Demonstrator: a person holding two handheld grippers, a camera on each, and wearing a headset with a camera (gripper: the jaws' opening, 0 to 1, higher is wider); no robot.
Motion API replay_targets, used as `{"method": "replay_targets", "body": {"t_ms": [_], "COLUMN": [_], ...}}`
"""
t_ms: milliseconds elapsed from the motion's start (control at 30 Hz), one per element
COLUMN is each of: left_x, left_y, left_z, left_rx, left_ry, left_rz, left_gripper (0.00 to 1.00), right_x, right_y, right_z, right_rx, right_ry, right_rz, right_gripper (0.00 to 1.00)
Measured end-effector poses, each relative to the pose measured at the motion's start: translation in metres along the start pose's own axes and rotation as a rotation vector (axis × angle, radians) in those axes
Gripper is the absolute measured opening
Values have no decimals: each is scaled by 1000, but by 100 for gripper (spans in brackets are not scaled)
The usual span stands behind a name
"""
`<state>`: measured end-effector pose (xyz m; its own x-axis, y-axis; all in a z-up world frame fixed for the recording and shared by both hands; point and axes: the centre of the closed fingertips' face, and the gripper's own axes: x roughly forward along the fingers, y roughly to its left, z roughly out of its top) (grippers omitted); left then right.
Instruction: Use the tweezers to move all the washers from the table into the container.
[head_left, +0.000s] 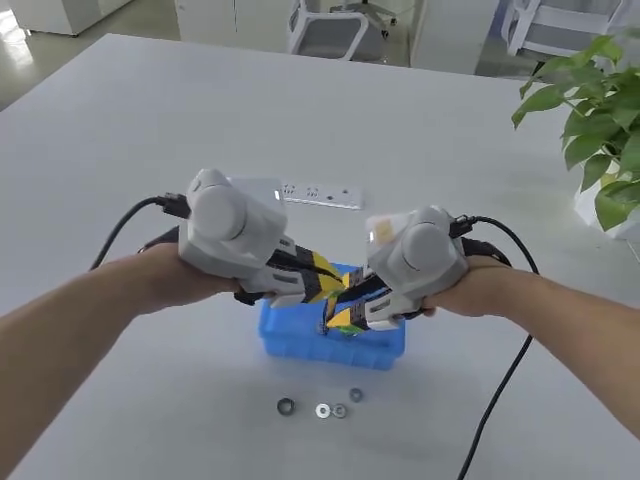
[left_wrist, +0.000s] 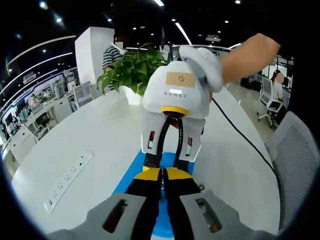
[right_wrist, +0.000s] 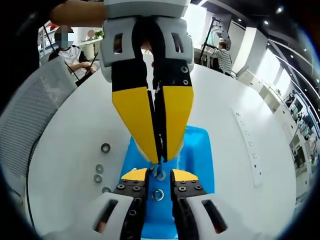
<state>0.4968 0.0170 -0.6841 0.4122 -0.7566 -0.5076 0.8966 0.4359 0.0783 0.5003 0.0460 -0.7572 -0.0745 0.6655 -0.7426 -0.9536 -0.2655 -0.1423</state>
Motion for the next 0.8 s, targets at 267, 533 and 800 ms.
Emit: {"method": "replay_targets", "body": {"t_ms": [267, 533, 800], "left_x": [-2, -7, -17], "left_y": [1, -1, -3], "left_z": [4, 11, 20], "left_rx": [3, 2, 13], "left_ry": [-2, -1, 2], "left_rz": [9, 11, 17], "left_gripper": [5, 5, 5], "right_x": [-18, -37, -56], "right_y": [-5, -1, 6], "right_z": [3, 5, 5], "right_rx": [18, 70, 120], "right_ry": [-17, -42, -62], "right_rz": [-42, -83, -126], "right_gripper": [24, 30, 37]}}
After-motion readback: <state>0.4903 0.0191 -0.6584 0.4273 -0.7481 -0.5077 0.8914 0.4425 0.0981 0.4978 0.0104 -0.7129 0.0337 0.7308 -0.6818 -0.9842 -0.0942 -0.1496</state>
